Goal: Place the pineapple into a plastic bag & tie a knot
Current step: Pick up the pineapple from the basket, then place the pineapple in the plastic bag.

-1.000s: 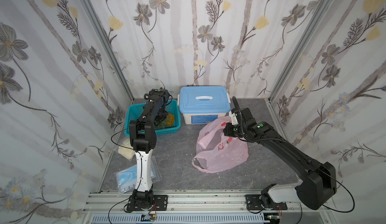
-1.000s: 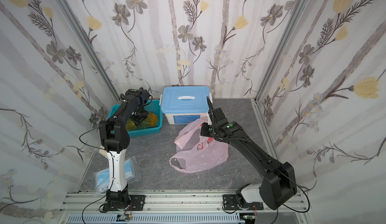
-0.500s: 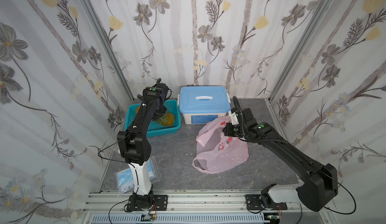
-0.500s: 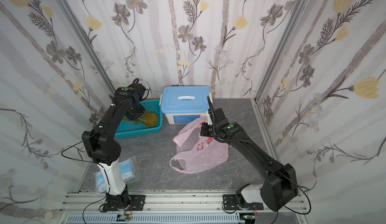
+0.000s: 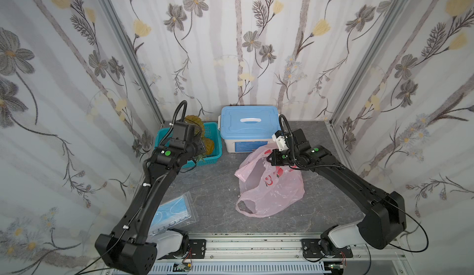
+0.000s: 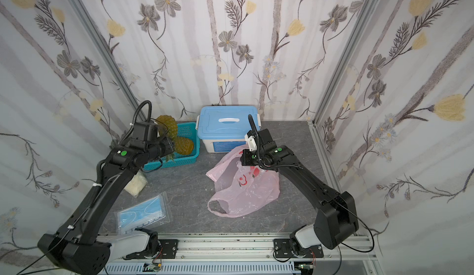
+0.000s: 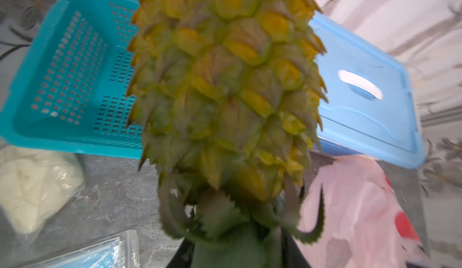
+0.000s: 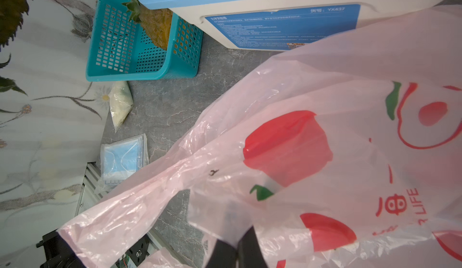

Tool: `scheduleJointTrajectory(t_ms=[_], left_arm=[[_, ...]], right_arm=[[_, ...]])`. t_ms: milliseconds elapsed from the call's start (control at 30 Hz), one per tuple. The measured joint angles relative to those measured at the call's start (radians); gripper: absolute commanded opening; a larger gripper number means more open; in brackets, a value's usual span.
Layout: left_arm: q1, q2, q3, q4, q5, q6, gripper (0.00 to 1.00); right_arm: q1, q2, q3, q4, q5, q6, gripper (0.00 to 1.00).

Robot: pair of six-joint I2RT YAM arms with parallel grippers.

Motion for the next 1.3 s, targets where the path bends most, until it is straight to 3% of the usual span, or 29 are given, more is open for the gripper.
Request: scheduleJointTrajectory(t_ms=[167,267,400,533,900,1300], left_arm=[[-0.15,-0.277,-0.217,0.179,0.204,0.204,0.0],[-0.254,-0.365,-0.275,0.206,0.32,0.344,0.0],[-0.347,-0.388,-0.29,0.163,0.397,0.512,0.0],[-0.419,-0.315,-0.282,0.092,0.443,0.647,0.0],[-0.397,-0.112,-0.269,-0.048,0.278,0.876,0.0],[-0.365,0.018,-0.294,-0.056,0.087,0.893,0.0]], right_arm=[[0.002,0.056,0.038,-0.023,-0.052,-0.04,0.0],[0.002,0.074,0.055,-0.038,-0.072,-0.058,0.0],[0.002,0.077,0.063,-0.039,-0.084,-0.08,0.0],[0.001,0.077,0.063,-0.045,-0.106,-0.103,0.0],[0.001,0.034,0.04,-0.047,-0.174,-0.165,0.0],[0.004,0.006,0.053,-0.049,-0.23,-0.196,0.0]])
